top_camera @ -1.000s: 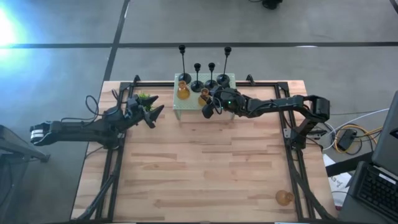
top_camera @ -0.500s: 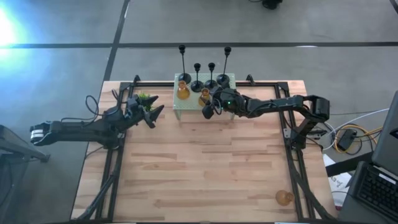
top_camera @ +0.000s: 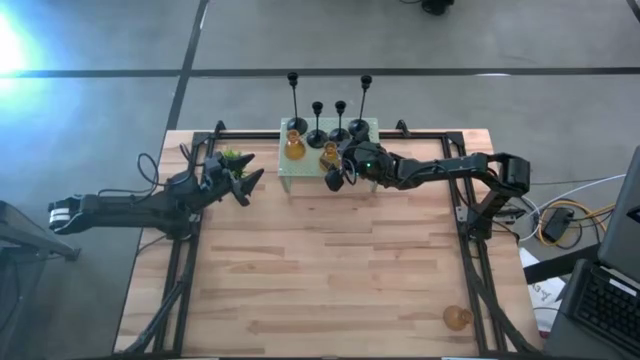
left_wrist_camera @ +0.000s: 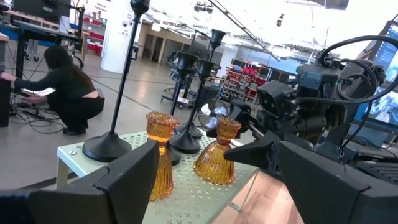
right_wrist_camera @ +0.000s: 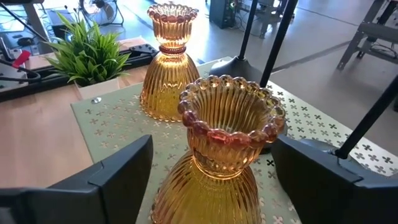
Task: Pick & Place candle stick holders
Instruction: Put the orange glass candle holder on the shelf aligned with the other orange glass candle holders
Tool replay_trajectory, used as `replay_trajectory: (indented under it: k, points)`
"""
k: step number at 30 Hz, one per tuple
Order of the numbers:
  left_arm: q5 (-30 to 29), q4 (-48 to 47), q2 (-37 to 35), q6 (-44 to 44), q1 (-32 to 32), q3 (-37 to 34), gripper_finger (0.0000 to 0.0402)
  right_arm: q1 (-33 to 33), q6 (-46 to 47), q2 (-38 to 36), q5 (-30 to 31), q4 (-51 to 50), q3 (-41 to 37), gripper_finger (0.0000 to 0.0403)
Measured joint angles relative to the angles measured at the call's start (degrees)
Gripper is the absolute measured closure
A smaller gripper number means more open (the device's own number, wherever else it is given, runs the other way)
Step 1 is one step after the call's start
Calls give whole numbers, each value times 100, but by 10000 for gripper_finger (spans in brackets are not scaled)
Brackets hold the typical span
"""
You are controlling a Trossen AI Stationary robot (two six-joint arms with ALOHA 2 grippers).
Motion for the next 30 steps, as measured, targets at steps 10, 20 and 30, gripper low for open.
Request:
replay_trajectory:
  k: [10, 20, 30]
  points:
    - [0, 0, 0, 1, 1, 0, 76, 2, -65, -20, 0, 0, 13, 67]
    - [1, -1, -2, 1, -1, 0, 76, 4, -2, -185, 2, -480, 24, 83]
    - [2, -1, -2, 1, -1, 0, 76, 43, 14, -521, 2, -1002, 24, 89]
